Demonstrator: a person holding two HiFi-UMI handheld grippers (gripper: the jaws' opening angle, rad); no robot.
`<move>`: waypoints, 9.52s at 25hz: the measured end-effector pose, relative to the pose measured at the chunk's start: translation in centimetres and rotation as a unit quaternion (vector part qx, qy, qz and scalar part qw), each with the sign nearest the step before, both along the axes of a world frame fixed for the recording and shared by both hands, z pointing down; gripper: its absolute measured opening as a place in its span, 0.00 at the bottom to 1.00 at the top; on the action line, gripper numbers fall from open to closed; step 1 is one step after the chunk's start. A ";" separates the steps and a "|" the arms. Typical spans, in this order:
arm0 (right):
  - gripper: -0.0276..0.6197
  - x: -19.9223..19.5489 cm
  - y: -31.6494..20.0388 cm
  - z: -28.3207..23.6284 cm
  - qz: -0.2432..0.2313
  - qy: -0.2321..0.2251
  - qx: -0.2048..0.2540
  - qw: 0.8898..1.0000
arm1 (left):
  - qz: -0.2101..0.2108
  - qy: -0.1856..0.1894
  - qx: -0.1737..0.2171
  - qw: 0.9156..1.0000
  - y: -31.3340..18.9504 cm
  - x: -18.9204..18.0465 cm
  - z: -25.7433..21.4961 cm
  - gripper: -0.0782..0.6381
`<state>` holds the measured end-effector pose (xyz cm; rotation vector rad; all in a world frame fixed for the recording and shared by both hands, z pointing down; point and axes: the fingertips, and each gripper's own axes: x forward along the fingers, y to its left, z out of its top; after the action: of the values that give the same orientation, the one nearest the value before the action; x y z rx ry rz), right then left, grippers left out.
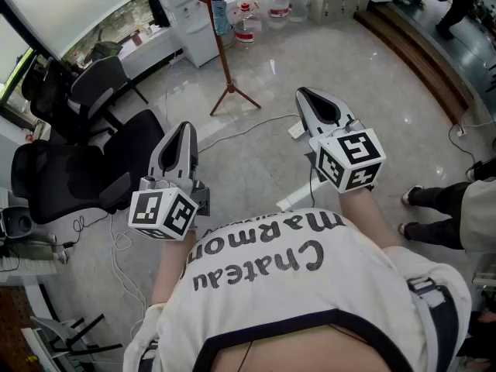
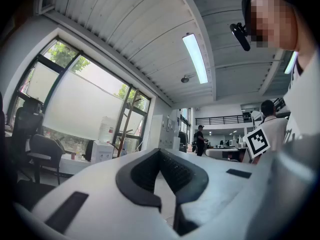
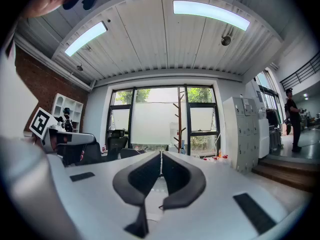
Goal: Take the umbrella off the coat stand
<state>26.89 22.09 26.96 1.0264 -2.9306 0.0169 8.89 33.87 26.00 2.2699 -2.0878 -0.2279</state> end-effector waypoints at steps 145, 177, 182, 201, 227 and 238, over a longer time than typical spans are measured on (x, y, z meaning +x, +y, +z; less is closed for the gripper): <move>0.12 -36.5 -58.5 8.3 -0.163 0.052 -0.063 0.983 | -0.122 0.059 0.006 0.991 -46.6 -32.2 4.1 0.12; 0.44 -46.8 -62.2 8.1 -0.228 0.054 -0.075 0.969 | -0.156 0.065 -0.002 0.986 -47.6 -35.0 4.7 0.12; 0.43 -47.5 -62.9 8.3 -0.210 0.034 -0.092 0.973 | -0.155 0.066 -0.006 0.986 -48.0 -35.0 4.9 0.12; 0.32 -48.5 -64.3 11.8 -0.166 0.044 -0.137 0.975 | -0.153 0.071 -0.014 0.986 -48.2 -35.8 5.6 0.12; 0.32 -48.2 -64.2 12.0 -0.088 0.004 -0.167 0.982 | -0.068 0.074 -0.015 0.995 -52.0 -42.8 3.3 0.12; 0.31 -47.5 -64.3 11.7 -0.043 0.044 -0.158 0.985 | -0.026 0.084 0.006 0.996 -54.1 -43.0 2.4 0.12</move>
<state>-20.59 -42.25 38.66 0.8287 -2.7668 0.4090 -34.10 -20.20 28.37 2.1230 -2.0677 -0.4193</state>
